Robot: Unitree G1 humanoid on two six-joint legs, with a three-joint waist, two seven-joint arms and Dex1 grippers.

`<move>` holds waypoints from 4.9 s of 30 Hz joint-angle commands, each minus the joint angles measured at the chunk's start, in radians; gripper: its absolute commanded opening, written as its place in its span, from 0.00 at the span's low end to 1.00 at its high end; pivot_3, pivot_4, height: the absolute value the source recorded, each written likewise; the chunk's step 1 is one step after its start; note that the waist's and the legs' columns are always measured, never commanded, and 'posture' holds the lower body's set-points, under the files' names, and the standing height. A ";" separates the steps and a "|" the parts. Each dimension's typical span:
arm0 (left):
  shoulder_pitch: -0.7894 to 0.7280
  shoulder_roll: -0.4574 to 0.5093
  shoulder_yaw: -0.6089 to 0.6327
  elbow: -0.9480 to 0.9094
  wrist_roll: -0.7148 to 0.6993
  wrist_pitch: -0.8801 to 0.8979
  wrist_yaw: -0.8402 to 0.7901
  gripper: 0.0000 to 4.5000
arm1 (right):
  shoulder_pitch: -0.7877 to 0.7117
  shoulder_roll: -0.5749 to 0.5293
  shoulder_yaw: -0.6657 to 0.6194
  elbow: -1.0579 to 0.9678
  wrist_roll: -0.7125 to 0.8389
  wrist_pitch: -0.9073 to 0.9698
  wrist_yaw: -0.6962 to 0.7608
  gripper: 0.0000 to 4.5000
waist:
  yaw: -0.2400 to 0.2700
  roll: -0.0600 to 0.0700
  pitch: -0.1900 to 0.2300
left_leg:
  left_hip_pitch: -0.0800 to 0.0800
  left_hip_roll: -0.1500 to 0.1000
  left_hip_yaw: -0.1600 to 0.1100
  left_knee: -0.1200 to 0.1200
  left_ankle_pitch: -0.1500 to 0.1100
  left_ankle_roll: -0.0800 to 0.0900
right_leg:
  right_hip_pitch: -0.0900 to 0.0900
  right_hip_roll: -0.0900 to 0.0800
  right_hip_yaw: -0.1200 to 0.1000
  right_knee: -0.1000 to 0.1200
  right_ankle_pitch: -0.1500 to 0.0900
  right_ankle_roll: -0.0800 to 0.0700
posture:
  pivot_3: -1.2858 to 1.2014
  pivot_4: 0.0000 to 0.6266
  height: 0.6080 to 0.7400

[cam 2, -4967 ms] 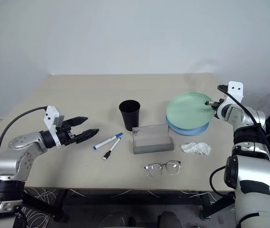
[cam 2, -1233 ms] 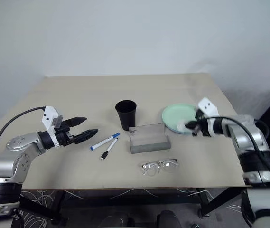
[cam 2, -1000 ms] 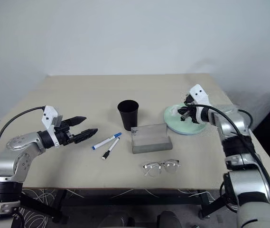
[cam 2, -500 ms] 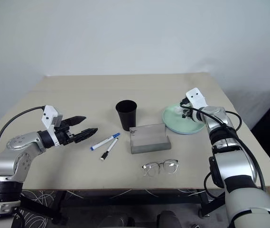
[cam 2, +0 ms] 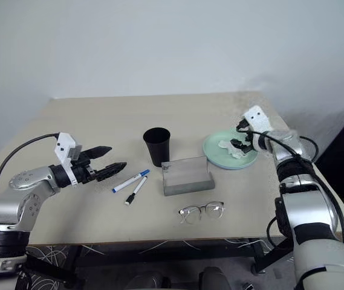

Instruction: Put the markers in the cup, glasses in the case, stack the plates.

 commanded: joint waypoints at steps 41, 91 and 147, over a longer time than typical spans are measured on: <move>-0.727 -0.351 -0.861 0.079 0.352 0.508 -0.084 1.00 | 0.424 -0.436 -0.108 -0.856 0.405 0.070 0.835 1.00 | 0.028 -0.002 0.002 | -0.004 0.001 0.001 0.007 -0.002 0.002 | 0.002 -0.001 -0.004 -0.001 0.000 0.007 | 0.52 0.00 0.94; -0.717 -0.489 -1.035 0.290 0.494 0.443 -0.123 0.02 | 0.437 -0.423 -0.101 -0.875 0.397 0.043 0.711 1.00 | 0.029 -0.003 0.003 | -0.004 0.002 0.002 0.009 -0.002 0.002 | 0.003 -0.002 -0.004 -0.001 0.000 0.007 | 0.52 0.00 0.94; -0.716 -0.525 -0.802 0.612 0.682 0.148 0.016 0.01 | 0.325 -0.384 -0.057 -0.804 0.370 0.019 0.730 1.00 | 0.029 0.000 0.001 | -0.004 0.001 0.002 0.010 -0.002 0.003 | 0.003 -0.002 -0.004 -0.001 0.001 0.008 | 0.52 0.00 0.94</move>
